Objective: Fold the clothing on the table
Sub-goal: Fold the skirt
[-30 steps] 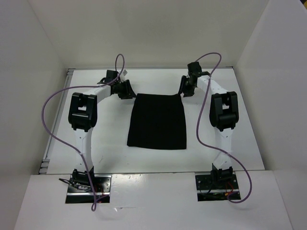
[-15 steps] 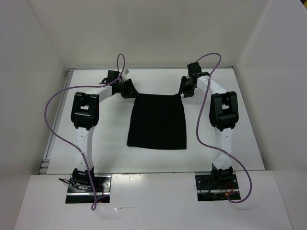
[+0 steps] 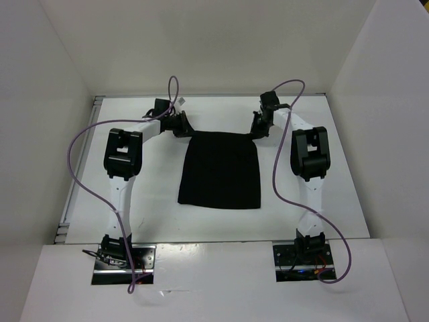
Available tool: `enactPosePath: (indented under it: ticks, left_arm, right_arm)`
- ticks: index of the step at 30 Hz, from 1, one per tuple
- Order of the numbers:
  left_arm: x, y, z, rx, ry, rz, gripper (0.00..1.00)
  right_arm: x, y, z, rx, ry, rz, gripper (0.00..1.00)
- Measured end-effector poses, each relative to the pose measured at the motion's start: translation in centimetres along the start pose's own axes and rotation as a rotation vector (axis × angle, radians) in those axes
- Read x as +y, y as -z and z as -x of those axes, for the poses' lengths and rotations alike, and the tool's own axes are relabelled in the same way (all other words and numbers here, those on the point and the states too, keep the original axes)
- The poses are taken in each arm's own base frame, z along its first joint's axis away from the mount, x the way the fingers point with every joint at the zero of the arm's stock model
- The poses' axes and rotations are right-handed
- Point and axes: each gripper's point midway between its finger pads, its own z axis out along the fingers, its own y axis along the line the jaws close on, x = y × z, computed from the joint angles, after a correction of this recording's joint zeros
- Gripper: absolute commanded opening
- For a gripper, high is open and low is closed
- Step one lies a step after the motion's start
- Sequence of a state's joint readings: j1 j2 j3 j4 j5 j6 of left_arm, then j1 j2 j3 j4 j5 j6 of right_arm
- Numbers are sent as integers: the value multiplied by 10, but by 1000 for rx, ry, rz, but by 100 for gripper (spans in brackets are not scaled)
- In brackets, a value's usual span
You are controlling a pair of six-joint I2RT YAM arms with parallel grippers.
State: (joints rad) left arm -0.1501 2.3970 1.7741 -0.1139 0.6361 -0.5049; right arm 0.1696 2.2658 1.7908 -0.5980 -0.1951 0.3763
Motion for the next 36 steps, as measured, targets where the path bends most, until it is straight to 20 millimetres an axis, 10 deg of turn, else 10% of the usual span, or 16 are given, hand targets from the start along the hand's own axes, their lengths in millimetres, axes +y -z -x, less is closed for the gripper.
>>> enactPosePath:
  ticks: [10,19,30,36]
  left_arm:
    - [-8,1,6,13,2,13,0]
    - [-50,19,66,-101,-97,-22,0]
    - [-12,24,-26,46,31,43,0]
    - [-30,50,-16,-6,2,30,0]
  right_arm:
    - [9,2,9,-46,4,44,0]
    - [18,29,42,-164,22,33,0]
    - [39,94,41,-257,51,85,0]
    - [44,110,24,-249,69,95,0]
